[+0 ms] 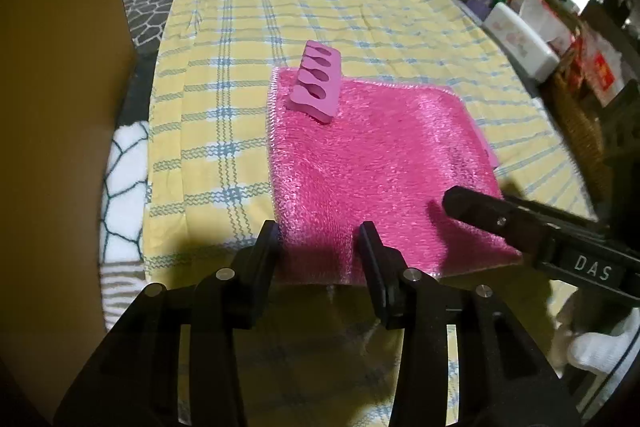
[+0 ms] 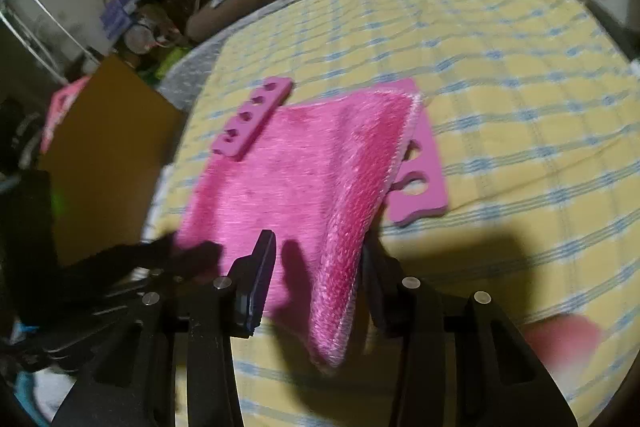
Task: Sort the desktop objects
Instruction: 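Pinch the edge of the pink towel with both grippers, then lift the pink towel with the toe separator on it off the cloth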
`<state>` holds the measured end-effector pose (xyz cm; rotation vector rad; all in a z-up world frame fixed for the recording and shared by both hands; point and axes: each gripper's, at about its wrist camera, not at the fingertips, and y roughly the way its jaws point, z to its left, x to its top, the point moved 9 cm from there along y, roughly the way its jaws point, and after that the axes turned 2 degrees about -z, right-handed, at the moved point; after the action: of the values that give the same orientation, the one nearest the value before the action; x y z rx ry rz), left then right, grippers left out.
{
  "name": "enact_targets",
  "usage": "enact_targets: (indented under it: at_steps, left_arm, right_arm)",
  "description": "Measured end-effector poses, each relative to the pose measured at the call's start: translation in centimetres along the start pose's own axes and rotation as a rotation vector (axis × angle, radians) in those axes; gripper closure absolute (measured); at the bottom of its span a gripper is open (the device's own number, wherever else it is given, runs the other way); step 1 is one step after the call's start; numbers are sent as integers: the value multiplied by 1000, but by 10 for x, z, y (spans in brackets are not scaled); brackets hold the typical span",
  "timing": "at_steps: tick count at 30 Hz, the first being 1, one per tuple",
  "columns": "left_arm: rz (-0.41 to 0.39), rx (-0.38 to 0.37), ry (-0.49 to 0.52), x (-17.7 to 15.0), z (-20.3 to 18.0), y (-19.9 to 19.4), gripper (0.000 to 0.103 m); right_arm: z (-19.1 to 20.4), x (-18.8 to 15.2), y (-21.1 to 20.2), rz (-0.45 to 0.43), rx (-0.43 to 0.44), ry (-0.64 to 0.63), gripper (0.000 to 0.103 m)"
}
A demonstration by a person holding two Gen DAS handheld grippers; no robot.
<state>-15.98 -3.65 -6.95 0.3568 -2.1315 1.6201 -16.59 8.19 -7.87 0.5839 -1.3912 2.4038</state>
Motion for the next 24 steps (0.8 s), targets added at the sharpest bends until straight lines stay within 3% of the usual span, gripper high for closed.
enact_targets:
  at_steps: [2,6,8,15,24]
  left_arm:
    - [11,-26,-16,1,0,2,55]
    - [18,-54,-15,2,-6,3,55]
    - [20,-66,8,1,-12,2,95]
    - [35,-158,-68,-4,-18,-7,95]
    - [17,-268,-87,-5,-40,-38,95]
  right_arm:
    - [0,-1,2,7,5,8,60]
    - [1,-1,3,10,-18,-6,62]
    - [3,-2,4,12,-11,-12,61]
    - [14,0,-3,1,63,-17,69]
    - [12,5,-23,-26,121,8,72]
